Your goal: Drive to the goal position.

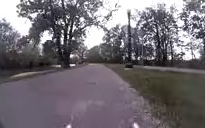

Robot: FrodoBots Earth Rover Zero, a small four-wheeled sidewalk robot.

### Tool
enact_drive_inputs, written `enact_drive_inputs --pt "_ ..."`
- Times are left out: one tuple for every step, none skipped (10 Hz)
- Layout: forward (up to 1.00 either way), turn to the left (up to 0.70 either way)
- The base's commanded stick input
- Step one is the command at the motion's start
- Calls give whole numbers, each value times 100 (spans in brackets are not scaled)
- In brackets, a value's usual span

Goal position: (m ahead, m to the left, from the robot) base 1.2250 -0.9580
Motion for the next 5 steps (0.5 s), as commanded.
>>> enact_drive_inputs --pt "100 0" --pt "100 -3" --pt "100 -21" --pt "100 -39" --pt "100 -40"
